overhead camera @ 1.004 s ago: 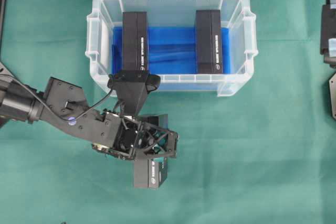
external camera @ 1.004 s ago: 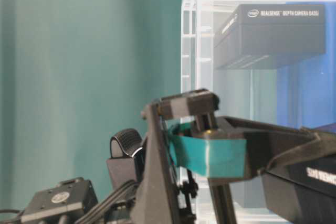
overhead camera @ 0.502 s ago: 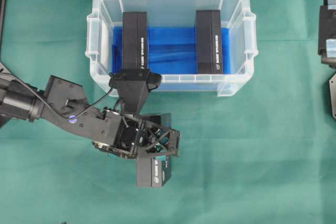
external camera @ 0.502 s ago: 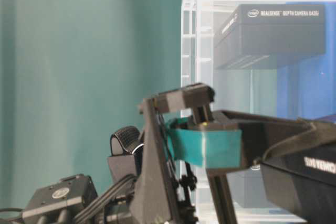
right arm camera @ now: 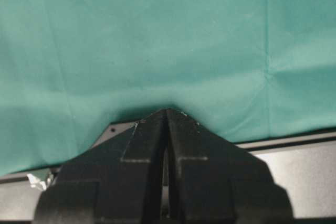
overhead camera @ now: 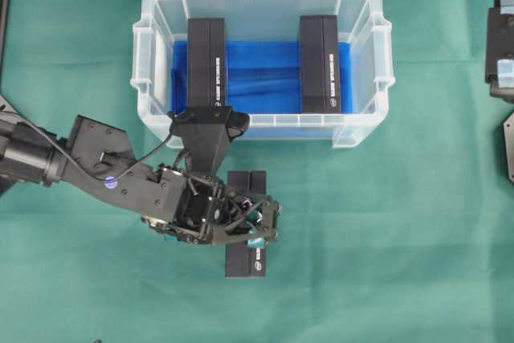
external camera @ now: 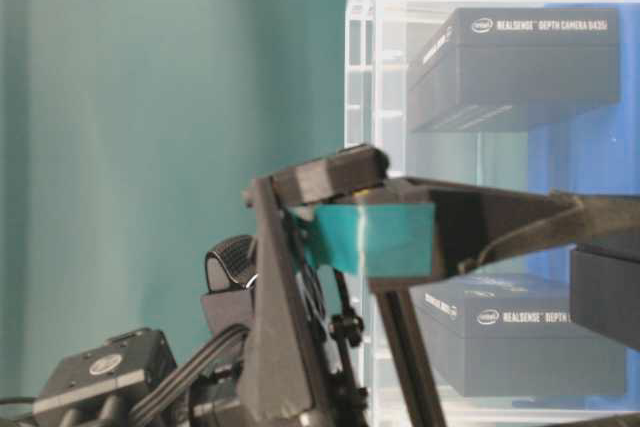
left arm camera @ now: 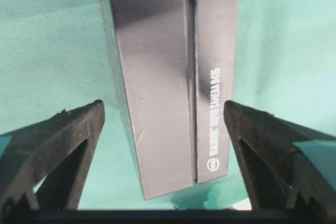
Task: Take the box out of the case with the left arm.
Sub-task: 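Carry the box toward the front and lower it onto the table, then open the left gripper, release the box, and retract the arm left, then move the open left gripper over the left black box in the case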
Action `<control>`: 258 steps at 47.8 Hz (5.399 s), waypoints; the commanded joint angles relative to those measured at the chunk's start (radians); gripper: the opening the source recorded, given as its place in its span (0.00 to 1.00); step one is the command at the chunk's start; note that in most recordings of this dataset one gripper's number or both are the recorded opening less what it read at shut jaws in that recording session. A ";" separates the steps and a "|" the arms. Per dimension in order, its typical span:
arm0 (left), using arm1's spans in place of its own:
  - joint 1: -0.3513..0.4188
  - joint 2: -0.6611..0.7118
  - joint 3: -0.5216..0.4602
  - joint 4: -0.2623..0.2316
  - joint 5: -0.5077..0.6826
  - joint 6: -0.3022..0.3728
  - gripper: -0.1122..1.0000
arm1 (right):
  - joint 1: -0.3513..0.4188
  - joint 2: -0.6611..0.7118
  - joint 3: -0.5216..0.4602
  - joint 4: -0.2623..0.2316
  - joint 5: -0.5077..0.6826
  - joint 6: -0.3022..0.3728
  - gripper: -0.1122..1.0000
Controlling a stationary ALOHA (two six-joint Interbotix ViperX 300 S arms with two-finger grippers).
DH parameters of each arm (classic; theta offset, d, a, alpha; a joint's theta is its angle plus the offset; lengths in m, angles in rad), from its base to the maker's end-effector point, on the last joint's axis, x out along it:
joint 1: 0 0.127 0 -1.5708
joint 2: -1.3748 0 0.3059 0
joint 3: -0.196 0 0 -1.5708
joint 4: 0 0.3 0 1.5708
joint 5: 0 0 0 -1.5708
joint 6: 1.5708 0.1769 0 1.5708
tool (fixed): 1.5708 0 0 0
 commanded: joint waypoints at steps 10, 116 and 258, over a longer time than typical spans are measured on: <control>0.002 -0.058 -0.046 -0.002 0.017 0.003 0.94 | -0.002 0.000 -0.009 -0.002 -0.006 0.000 0.10; -0.052 -0.710 0.279 0.014 0.471 0.009 0.94 | -0.002 0.003 0.000 -0.009 -0.011 -0.002 0.10; 0.460 -0.215 -0.265 -0.023 0.525 0.595 0.94 | -0.002 0.005 0.000 -0.008 -0.009 0.000 0.10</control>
